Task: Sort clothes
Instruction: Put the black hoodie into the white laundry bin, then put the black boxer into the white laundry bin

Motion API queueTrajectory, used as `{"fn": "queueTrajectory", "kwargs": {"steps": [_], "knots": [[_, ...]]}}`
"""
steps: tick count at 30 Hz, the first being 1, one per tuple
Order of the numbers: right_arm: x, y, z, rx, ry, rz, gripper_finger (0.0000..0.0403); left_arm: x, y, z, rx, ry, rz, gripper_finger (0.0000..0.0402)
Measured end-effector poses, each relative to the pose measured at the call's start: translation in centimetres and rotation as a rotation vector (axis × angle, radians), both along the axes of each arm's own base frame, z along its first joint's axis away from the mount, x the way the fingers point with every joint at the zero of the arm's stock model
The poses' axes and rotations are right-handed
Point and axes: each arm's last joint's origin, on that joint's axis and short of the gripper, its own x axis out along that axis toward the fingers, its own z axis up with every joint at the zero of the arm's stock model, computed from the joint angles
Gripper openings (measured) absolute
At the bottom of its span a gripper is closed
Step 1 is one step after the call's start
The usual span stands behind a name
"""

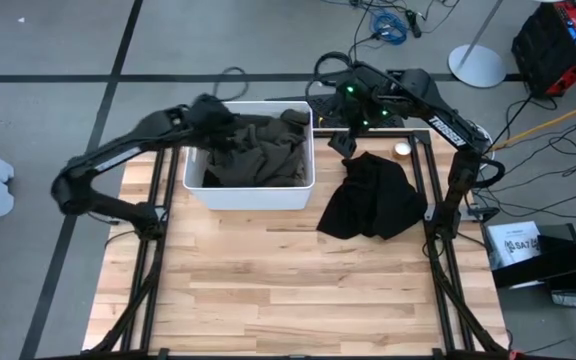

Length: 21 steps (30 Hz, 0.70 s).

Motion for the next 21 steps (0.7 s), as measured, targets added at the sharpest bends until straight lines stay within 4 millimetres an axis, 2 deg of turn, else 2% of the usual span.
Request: {"fn": "queueTrajectory", "kwargs": {"steps": [3, 6, 10, 12, 17, 21], "knots": [[-0.1, 0.9, 0.3, 0.003, -0.013, 0.012, 0.0352, -1.9, -1.2, 1.9, 0.038, -0.077, -0.004, 0.0177], [-0.4, 1.7, 0.8, 0.017, -0.035, 0.004, 0.0352, -3.4, -2.6, 3.4, 0.003, -0.198, -0.045, 0.0178], [-0.7, 3.5, 1.2, 0.061, -0.063, -0.024, 0.0352, -4.7, -4.8, 5.1, -0.103, -0.375, -0.173, 0.0178], [-0.6, 4.9, 0.7, 0.105, -0.045, -0.022, 0.0352, -4.8, -5.9, 5.3, -0.15, -0.462, -0.233, 0.0178], [-0.8, 9.5, -2.5, 0.187, 0.084, -0.089, 0.0352, -4.3, -8.8, 4.2, -0.252, -0.566, -0.366, 0.0178], [-2.1, 13.2, -6.5, 0.176, 0.222, -0.237, 0.0352, -3.8, -11.6, 2.5, -0.313, -0.617, -0.5, 0.0178]]}}
